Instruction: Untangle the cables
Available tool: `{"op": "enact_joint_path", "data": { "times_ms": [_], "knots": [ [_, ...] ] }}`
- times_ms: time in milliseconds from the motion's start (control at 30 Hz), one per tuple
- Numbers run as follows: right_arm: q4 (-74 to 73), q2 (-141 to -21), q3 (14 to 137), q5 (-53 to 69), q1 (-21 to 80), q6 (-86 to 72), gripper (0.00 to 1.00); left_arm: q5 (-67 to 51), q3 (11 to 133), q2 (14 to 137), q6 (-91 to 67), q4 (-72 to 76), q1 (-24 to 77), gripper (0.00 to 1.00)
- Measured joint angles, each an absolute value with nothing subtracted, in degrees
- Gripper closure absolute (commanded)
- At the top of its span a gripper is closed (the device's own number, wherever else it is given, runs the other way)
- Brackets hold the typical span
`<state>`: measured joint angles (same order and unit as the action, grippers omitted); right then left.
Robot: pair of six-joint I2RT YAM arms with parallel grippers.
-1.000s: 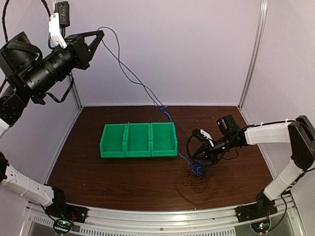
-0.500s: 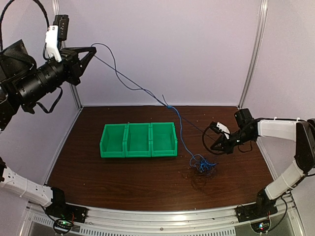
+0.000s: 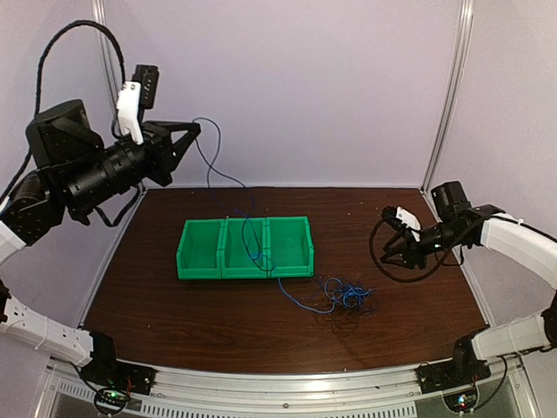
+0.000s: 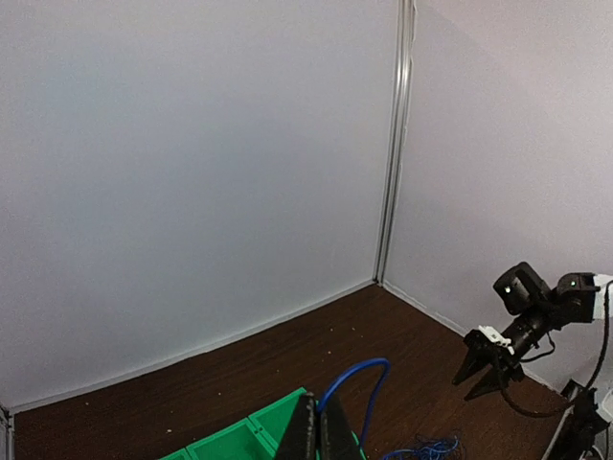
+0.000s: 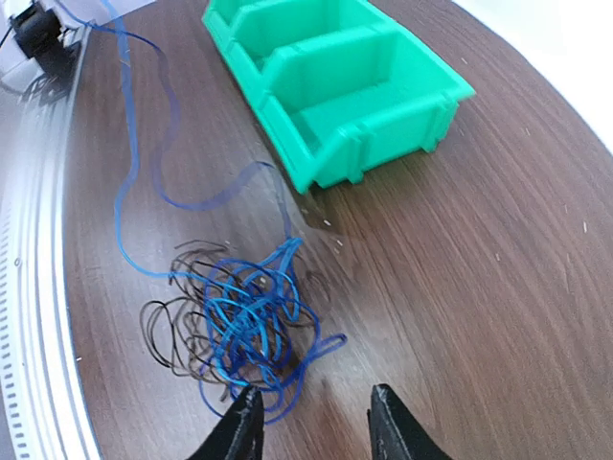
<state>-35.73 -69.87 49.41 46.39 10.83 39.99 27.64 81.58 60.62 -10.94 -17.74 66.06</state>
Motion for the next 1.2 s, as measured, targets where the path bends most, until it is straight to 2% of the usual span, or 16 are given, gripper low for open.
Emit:
{"op": "enact_joint_path", "data": {
  "times_ms": [133, 233, 567, 733, 800, 833, 933, 1000, 1200],
  "knots": [
    [-35.8, -66.1, 50.0, 44.3, 23.2, 40.8, 0.47, 25.2, 77.0, 63.3, -13.6, -18.3, 66.1, 1.00],
    [-35.4, -67.0, 50.0, 41.9, 30.0, 41.4, 0.43, 24.6, 76.2, 63.6, -14.9, -18.6, 66.1, 1.00],
    [-34.3, -82.3, 50.8, 30.7, 43.9, 47.0, 0.43, 26.7, 72.8, 58.2, -17.5, -16.7, 66.1, 1.00],
    [-33.6, -87.4, 54.3, 27.6, 47.5, 48.1, 0.44, 27.7, 70.4, 57.4, -18.4, -16.7, 66.1, 1.00],
    [-32.8, -89.4, 55.7, 26.8, 48.2, 48.2, 0.49, 28.1, 69.7, 57.0, -18.4, -16.8, 66.1, 1.00],
    [-32.4, -90.5, 56.2, 26.5, 48.4, 48.2, 0.55, 28.4, 69.6, 56.9, -18.4, -16.9, 66.1, 1.00],
    [-31.2, -93.2, 56.5, 25.0, 48.9, 48.2, 0.79, 29.0, 69.7, 56.4, -18.1, -16.8, 66.1, 1.00],
    [-30.4, -94.7, 56.2, 23.6, 48.9, 48.4, 0.98, 29.6, 70.2, 56.3, -17.6, -17.1, 66.1, 1.00],
    [-29.1, -93.4, 51.6, 20.2, 46.5, 49.6, 1.00, 32.8, 78.0, 56.9, -13.4, -19.7, 66.1, 1.00]
  ]
}}
